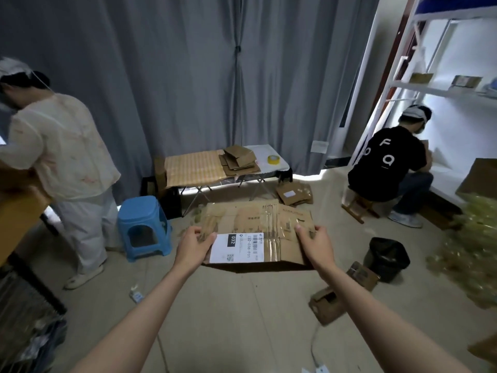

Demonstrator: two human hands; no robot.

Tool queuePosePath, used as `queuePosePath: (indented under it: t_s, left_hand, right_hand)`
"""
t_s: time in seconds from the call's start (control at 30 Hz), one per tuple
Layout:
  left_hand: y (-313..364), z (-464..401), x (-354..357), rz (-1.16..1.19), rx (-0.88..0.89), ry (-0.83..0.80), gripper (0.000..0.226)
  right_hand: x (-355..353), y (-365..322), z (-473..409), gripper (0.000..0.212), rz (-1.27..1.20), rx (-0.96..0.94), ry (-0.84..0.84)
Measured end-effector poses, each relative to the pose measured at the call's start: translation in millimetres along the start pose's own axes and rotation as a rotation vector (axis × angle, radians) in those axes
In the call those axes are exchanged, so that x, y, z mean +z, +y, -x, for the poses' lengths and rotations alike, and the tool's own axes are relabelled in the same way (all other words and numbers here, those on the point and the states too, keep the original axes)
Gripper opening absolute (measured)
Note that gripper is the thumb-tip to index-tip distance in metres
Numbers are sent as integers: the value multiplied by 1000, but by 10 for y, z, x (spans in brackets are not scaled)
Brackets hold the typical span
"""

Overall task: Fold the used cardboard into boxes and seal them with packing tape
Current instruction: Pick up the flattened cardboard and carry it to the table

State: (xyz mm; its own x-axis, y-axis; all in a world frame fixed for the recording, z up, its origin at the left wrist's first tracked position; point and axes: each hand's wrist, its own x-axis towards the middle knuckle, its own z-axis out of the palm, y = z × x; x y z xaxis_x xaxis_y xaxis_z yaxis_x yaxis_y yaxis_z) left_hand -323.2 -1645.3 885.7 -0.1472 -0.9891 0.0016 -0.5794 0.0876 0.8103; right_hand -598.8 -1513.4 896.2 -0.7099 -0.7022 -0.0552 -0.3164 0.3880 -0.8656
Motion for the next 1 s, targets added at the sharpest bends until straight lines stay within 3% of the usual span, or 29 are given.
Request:
queuePosePath:
  t_s: [0.33,0.47,0.8,1.0]
  left_hand:
    - [388,-2540,869,15,20,-14,35]
    - [528,-3516,1221,-4,-32,-25,33]
    - [798,-5545,1269,41,-113,67,37]
    - [661,-6895,1502,66,-121,48,35]
  right_hand:
    - [699,-306,-2572,64,-47,7,34]
    - [1007,-458,-3679,67,-44,36,-24]
    - [1856,-1340,-5717,66,-36,-2,-121]
    - [2564,-1504,-6869,64,-23,16,-131]
